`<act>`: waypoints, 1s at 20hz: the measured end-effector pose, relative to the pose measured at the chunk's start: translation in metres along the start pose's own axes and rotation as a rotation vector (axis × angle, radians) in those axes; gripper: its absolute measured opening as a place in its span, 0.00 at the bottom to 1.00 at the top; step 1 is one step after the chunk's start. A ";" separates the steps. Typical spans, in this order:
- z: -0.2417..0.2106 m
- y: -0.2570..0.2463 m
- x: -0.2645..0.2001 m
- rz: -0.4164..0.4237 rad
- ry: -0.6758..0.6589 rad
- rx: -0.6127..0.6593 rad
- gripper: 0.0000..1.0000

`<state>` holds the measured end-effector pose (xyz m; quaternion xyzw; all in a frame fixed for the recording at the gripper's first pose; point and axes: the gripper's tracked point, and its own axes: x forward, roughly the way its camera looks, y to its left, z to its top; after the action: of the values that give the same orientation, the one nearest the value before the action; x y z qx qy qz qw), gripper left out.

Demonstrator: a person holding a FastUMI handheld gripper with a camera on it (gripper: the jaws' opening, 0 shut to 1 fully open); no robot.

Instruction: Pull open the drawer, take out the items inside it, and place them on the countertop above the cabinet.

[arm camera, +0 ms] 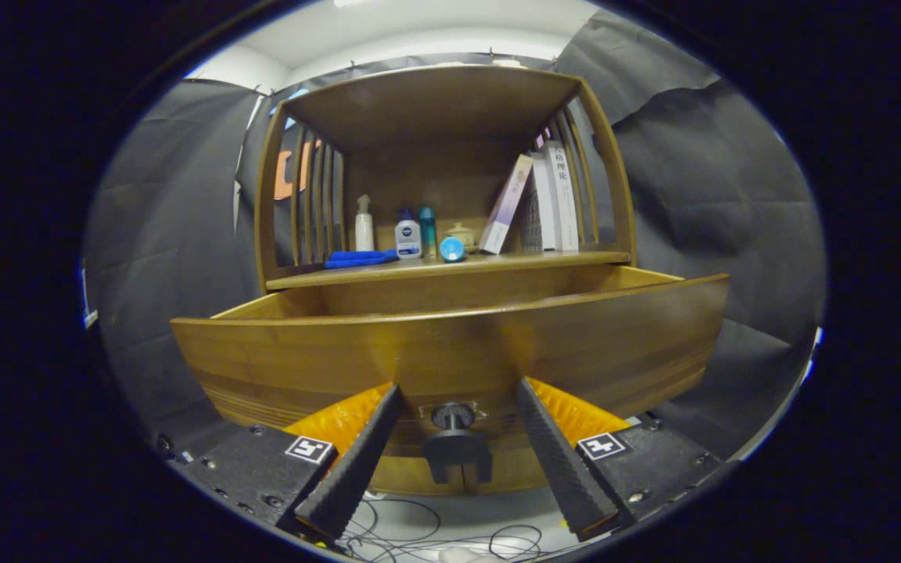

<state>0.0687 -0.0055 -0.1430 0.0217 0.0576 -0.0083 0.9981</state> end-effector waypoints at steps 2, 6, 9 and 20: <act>0.006 0.002 0.013 -0.007 -0.005 0.001 0.99; 0.011 0.007 0.039 -0.026 0.000 0.000 1.00; 0.017 0.007 0.057 -0.029 -0.001 0.000 0.99; 0.025 0.013 0.114 -0.043 0.038 -0.004 0.99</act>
<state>0.1849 0.0044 -0.1303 0.0184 0.0771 -0.0291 0.9964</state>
